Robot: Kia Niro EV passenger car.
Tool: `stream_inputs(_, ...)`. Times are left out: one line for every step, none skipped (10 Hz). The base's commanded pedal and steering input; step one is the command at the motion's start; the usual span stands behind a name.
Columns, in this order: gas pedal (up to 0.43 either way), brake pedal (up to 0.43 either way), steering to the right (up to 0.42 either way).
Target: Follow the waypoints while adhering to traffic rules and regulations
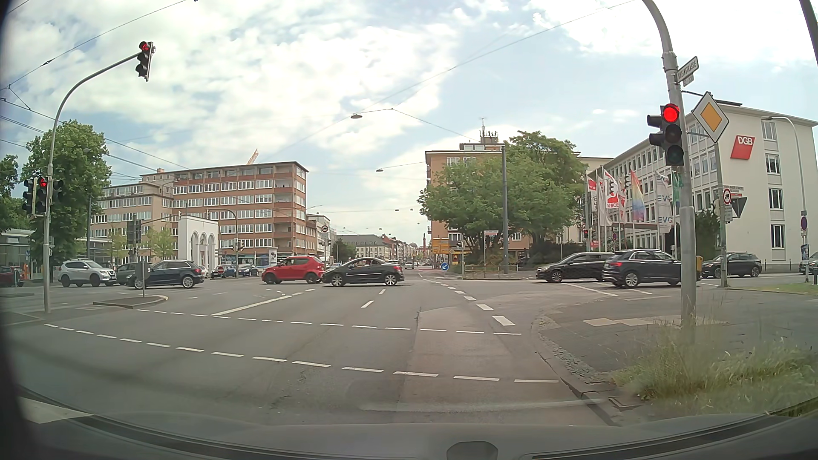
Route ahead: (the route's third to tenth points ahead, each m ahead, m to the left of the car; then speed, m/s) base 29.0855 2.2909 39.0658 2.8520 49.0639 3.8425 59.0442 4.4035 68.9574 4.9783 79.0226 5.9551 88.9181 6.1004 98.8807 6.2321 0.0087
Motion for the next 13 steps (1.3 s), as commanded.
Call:
stream_inputs(0.000, 0.256, -0.001)
stream_inputs(0.000, 0.250, -0.001)
stream_inputs(0.000, 0.250, -0.001)
stream_inputs(0.000, 0.250, -0.001)
stream_inputs(0.000, 0.250, -0.001)
stream_inputs(0.000, 0.256, -0.001)
stream_inputs(0.000, 0.250, -0.001)
stream_inputs(0.000, 0.256, -0.001)
stream_inputs(0.000, 0.256, -0.001)
stream_inputs(0.000, 0.256, -0.001)
stream_inputs(0.000, 0.250, 0.000)
stream_inputs(0.000, 0.256, -0.001)
stream_inputs(0.000, 0.250, 0.000)
